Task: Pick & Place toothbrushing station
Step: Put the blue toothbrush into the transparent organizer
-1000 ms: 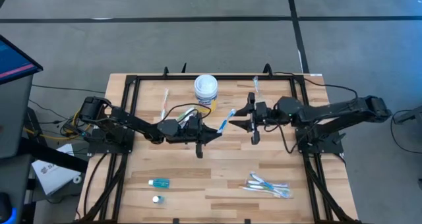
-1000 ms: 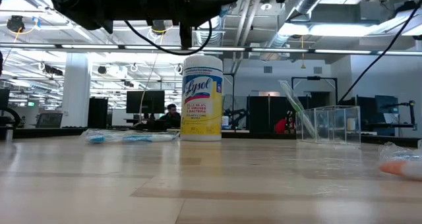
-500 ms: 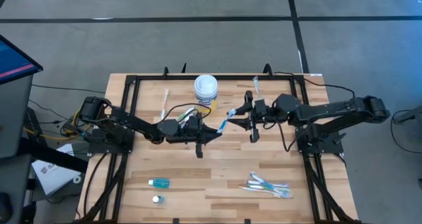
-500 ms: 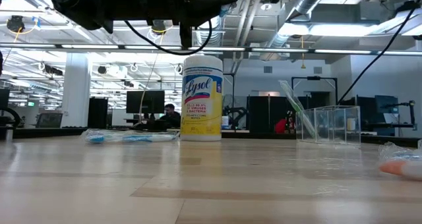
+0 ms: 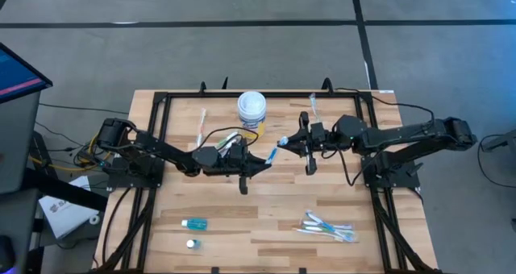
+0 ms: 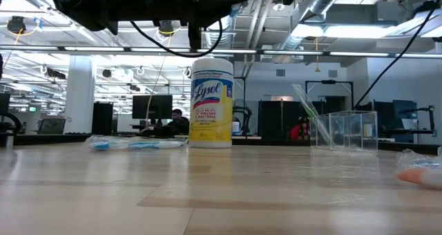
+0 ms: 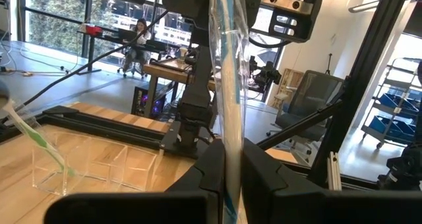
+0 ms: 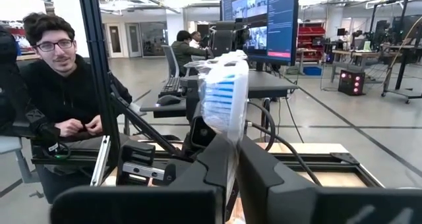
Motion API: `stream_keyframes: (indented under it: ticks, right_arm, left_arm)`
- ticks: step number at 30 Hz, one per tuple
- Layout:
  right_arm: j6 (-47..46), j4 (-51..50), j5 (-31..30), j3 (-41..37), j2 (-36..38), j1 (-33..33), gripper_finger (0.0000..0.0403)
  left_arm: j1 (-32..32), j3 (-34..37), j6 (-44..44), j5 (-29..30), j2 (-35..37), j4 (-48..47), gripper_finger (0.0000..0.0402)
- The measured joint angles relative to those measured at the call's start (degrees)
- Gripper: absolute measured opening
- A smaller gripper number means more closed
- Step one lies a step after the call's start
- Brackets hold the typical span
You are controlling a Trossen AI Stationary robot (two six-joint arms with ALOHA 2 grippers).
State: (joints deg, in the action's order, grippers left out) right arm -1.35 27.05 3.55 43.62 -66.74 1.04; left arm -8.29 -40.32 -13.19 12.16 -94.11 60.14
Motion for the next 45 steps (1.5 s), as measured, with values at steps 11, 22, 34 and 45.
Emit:
stream_keyframes:
  ticks: [11, 22, 34, 45]
  right_arm:
    - [0.4, -0.2, 0.1, 0.0, 0.0, 0.0, 0.0002]
    - [0.4, -6.2, -0.5, -0.1, 3.9, -0.1, 0.0001]
    - [0.9, -18.3, -8.1, -0.1, 10.9, -0.4, 0.0]
    - [1.1, -27.3, -14.6, 0.0, 16.2, -1.2, 0.0]
  left_arm:
    - [0.0, 0.0, -0.5, 2.0, 0.0, -0.1, 0.0097]
    - [0.0, 0.0, 2.0, 5.6, 0.0, -1.8, 0.0158]
    - [0.0, 0.0, 1.9, 5.6, 0.0, -1.7, 0.0169]
    - [0.0, 0.0, 1.8, 5.6, 0.0, -1.9, 0.0168]
